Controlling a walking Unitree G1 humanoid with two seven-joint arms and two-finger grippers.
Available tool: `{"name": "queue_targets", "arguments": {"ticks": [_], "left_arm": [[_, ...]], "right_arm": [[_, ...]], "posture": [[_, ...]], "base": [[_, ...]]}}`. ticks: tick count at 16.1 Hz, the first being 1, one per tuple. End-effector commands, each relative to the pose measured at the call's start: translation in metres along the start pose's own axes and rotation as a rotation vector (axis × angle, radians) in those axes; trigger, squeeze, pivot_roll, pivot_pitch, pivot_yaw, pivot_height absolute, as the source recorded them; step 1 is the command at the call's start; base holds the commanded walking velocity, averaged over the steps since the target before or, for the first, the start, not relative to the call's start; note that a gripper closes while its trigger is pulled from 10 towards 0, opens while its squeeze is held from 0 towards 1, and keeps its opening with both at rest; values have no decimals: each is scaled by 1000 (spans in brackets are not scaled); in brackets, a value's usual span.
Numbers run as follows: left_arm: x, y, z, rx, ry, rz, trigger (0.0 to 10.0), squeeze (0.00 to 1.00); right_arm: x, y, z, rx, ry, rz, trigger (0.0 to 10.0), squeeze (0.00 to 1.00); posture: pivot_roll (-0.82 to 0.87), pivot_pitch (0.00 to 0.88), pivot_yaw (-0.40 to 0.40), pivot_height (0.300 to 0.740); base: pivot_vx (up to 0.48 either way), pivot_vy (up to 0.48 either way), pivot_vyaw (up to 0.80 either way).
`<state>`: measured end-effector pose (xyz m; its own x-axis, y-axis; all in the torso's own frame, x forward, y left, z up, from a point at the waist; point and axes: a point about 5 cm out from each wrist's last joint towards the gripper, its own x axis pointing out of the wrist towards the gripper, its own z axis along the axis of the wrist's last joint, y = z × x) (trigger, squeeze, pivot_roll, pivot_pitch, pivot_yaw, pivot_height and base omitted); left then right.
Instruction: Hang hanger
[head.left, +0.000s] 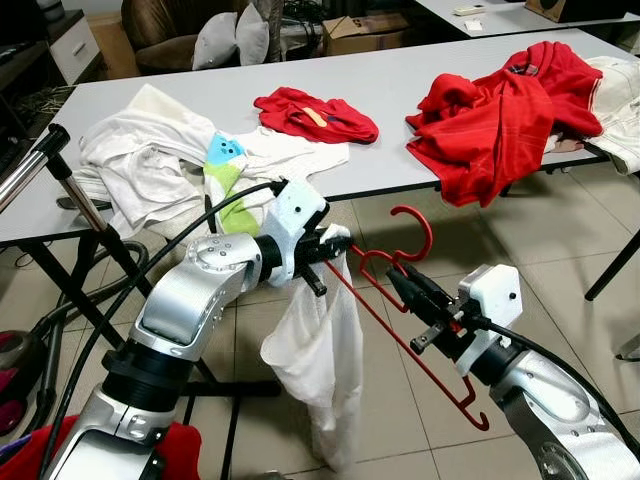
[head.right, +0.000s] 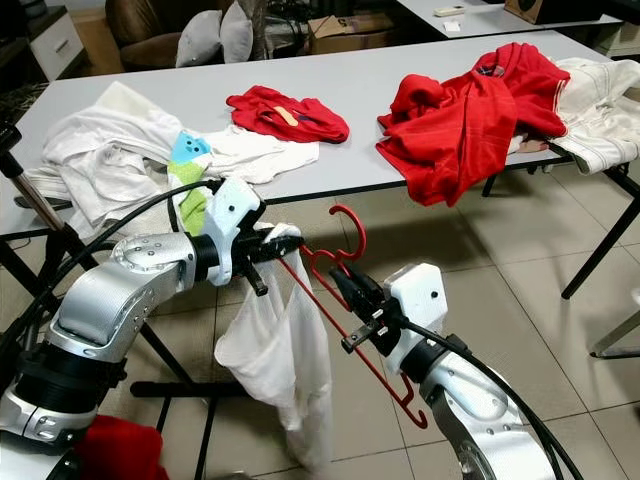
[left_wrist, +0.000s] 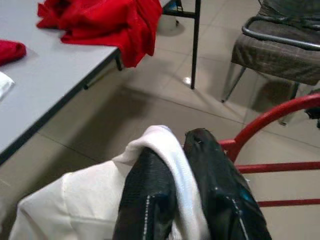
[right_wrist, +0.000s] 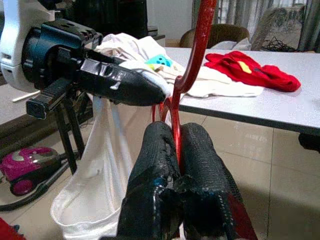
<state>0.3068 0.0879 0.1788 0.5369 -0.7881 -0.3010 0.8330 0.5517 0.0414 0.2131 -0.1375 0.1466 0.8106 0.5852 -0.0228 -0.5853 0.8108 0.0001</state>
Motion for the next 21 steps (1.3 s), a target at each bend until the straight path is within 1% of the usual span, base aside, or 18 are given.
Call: {"name": "queue_targets", "arguments": {"ticks": [1,3,5,7,8,9,10,11,12,13,15,16,17,18,19,20,21], "left_arm": [[-4,-1,3,-4,-7,-11,10000,1000],[-6,-1,4,1,2,-25,10000,1000],[-8,-2,7,49,12,-51,10000,1000],[-11,0,10,193,44,-50,10000,1000],[-11,1,14,222,28,-44,10000,1000],[-13,1,22,335,17,-50,10000,1000],[-14,-1,27,394,22,-64,10000,1000],[-15,-5,30,402,-2,-99,10000,1000],[-16,-9,30,394,-19,-137,10000,1000],[-17,-10,29,394,-21,-145,10000,1000],[-26,1,32,384,-41,-112,10000,1000],[-37,15,36,377,-47,-76,10000,1000],[-49,26,40,359,-63,-66,10000,1000],[-66,38,45,332,-87,-73,10000,1000],[-79,46,50,308,-111,-89,10000,1000],[-83,49,52,300,-120,-103,10000,1000],[-87,52,55,289,-141,-130,10000,1000]], "right_arm": [[2,-4,11,-15,-63,-6,10000,0],[2,-4,12,-18,-68,-7,10000,0],[2,-5,13,-21,-75,-8,10000,0],[3,-6,14,-33,-87,-9,10000,0],[4,-6,14,-36,-89,-8,10000,0],[5,-6,15,-44,-94,-7,10000,0],[6,-6,15,-48,-99,-6,10000,0],[6,-6,16,-49,-104,-6,10000,0],[7,-6,16,-50,-112,-5,10000,0],[8,-6,16,-51,-117,-6,10000,0],[8,-9,19,-59,-141,-11,10000,0],[8,-11,21,-66,-153,-4,10000,0],[7,-14,23,-72,-156,13,10000,0],[3,-19,26,-69,-160,44,10000,0],[-3,-27,31,-59,-171,110,10000,0],[-6,-31,33,-54,-167,129,10000,0],[-10,-39,35,-55,-153,173,10000,0]], "posture": [[-72,0,95,740],[-72,0,95,740],[-71,0,96,740],[-66,0,96,740],[-64,0,96,740],[-63,0,97,740],[-60,0,97,740],[-60,0,97,740],[-57,0,98,740],[-57,0,98,740],[-60,0,102,740],[-62,0,102,740],[-63,0,102,740],[-64,0,101,740],[-66,0,98,740],[-66,0,98,740],[-70,0,95,740]], "base": [[0,0,0],[0,0,0],[0,0,0],[0,0,0],[0,0,0],[0,0,0],[0,0,0],[0,0,0],[0,0,0],[0,0,0],[0,0,0],[0,0,0],[0,0,0],[0,0,0],[0,0,0],[0,0,0],[0,0,0]]}}
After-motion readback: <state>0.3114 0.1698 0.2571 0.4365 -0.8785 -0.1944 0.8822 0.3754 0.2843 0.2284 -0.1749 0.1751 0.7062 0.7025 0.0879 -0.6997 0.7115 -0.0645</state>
